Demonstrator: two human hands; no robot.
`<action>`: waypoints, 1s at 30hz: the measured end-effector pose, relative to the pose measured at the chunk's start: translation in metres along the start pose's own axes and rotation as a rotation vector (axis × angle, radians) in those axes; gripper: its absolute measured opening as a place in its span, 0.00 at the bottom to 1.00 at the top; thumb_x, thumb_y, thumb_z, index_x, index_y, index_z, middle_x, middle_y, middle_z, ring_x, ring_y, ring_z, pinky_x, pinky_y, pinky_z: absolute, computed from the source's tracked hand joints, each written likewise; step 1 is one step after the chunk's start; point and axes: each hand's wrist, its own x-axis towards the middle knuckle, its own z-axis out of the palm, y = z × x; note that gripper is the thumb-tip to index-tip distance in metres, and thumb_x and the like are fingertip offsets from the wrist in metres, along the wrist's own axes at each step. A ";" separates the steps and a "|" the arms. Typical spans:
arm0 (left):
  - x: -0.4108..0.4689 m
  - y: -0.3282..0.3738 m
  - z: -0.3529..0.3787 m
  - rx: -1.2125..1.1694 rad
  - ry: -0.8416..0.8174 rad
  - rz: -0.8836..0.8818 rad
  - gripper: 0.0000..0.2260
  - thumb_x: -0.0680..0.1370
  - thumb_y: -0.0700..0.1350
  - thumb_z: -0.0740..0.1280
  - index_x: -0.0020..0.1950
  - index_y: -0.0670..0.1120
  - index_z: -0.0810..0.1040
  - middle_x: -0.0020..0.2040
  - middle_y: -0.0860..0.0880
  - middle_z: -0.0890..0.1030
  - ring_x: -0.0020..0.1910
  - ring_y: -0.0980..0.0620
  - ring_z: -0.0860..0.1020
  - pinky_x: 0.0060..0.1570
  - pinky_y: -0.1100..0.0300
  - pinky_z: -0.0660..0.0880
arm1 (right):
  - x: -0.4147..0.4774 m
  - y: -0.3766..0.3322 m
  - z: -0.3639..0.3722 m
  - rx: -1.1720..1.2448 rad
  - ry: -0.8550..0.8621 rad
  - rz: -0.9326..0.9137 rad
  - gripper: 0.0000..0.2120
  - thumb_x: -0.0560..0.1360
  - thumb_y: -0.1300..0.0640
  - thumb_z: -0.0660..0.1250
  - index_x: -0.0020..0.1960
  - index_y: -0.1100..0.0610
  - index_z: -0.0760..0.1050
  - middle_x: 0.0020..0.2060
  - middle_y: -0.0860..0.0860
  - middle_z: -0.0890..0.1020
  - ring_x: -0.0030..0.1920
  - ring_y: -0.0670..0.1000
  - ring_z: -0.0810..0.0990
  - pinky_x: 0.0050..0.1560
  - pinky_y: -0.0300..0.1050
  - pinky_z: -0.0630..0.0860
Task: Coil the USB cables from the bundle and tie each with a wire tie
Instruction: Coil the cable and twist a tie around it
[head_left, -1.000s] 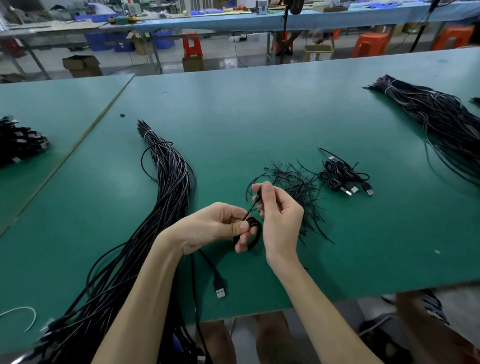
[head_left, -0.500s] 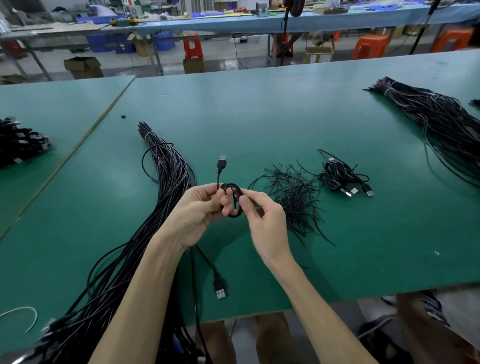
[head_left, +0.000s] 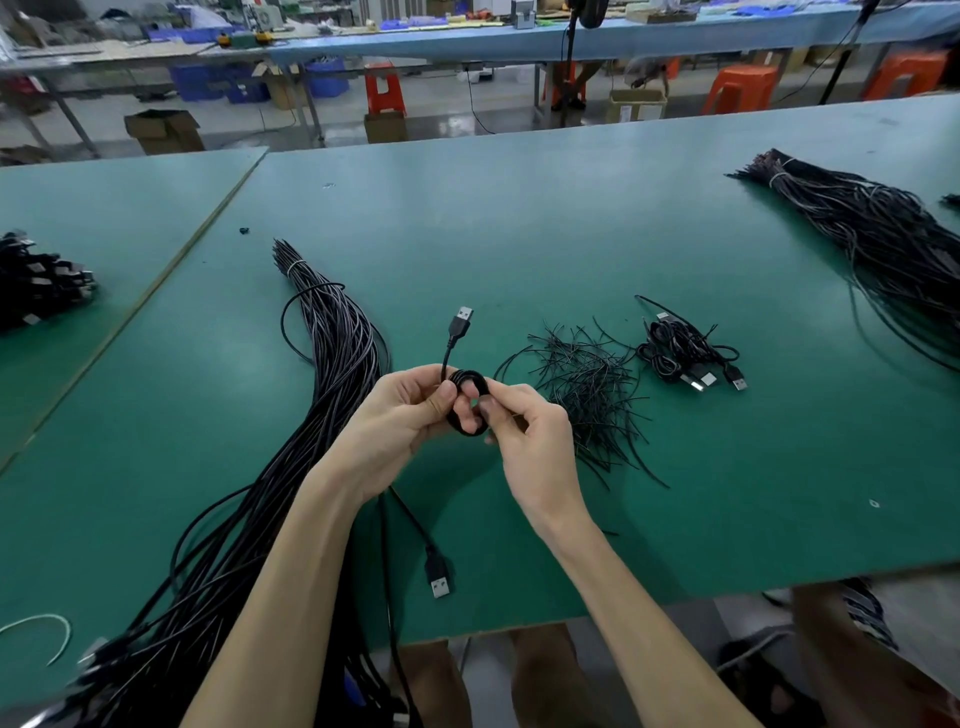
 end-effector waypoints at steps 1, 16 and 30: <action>0.000 -0.001 0.001 -0.006 0.003 0.012 0.09 0.82 0.40 0.62 0.53 0.36 0.79 0.38 0.44 0.80 0.40 0.48 0.81 0.51 0.53 0.81 | 0.000 0.000 0.000 0.015 0.005 -0.001 0.12 0.83 0.65 0.65 0.62 0.59 0.84 0.48 0.53 0.83 0.47 0.50 0.83 0.48 0.43 0.80; -0.004 0.009 0.003 -0.016 -0.057 -0.074 0.08 0.81 0.42 0.66 0.47 0.42 0.84 0.49 0.42 0.83 0.45 0.48 0.82 0.41 0.60 0.78 | -0.001 -0.003 -0.001 0.080 0.016 0.002 0.11 0.83 0.62 0.65 0.61 0.55 0.84 0.50 0.53 0.86 0.48 0.47 0.86 0.51 0.40 0.82; 0.002 0.001 0.002 -0.076 0.258 -0.081 0.09 0.75 0.48 0.73 0.45 0.43 0.86 0.48 0.42 0.86 0.46 0.48 0.84 0.48 0.59 0.82 | -0.005 -0.011 0.006 -0.161 0.038 -0.139 0.05 0.77 0.52 0.75 0.48 0.50 0.81 0.49 0.47 0.77 0.49 0.48 0.79 0.49 0.34 0.72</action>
